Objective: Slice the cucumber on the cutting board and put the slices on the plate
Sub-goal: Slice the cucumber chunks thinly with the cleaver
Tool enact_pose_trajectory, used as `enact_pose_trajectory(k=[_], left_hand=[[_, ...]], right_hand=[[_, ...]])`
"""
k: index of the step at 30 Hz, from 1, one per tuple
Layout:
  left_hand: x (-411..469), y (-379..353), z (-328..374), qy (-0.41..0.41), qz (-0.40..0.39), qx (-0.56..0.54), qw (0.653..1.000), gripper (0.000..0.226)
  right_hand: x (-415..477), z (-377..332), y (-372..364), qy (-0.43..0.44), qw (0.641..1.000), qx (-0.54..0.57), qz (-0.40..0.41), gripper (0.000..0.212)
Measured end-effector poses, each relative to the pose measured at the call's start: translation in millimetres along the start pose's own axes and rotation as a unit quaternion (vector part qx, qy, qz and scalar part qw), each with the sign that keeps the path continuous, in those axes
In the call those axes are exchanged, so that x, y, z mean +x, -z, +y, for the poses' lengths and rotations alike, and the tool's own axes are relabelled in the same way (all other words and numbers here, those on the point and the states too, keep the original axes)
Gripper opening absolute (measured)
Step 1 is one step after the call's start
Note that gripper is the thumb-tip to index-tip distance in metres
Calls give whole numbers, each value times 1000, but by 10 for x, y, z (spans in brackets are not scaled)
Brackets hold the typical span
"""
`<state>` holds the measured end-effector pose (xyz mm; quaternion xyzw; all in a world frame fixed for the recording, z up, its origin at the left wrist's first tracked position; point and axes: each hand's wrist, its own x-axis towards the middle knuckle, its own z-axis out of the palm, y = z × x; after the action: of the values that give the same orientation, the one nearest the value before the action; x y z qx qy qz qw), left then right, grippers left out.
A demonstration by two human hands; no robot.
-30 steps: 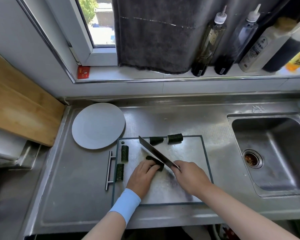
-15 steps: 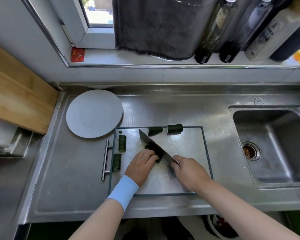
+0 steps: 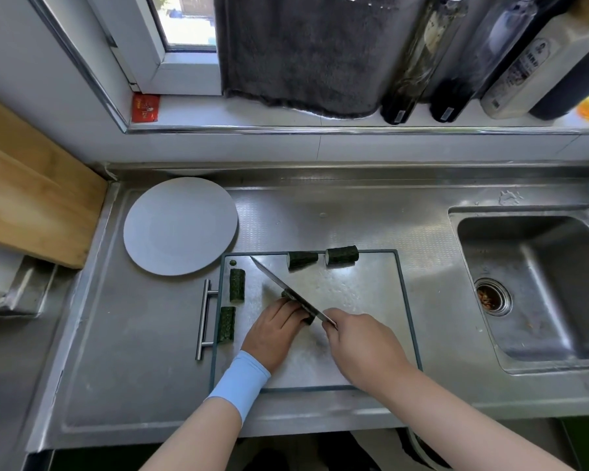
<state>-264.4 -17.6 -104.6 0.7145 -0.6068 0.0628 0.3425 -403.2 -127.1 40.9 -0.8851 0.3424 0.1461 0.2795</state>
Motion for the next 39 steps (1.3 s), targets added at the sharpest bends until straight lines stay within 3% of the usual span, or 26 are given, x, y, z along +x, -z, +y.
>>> enact_pose_trajectory(k=[17, 31, 39], left_hand=[[-4, 10, -12, 5, -10, -14, 1000, 12], [-4, 15, -18, 6, -8, -7, 1000, 9], [-16, 0, -32, 6, -7, -10, 1000, 10]], right_hand=[[-12, -72, 130, -36, 999, -14, -33, 27], [44, -141, 143, -41, 997, -48, -48, 11], [36, -150, 156, -49, 996, -59, -55, 12]])
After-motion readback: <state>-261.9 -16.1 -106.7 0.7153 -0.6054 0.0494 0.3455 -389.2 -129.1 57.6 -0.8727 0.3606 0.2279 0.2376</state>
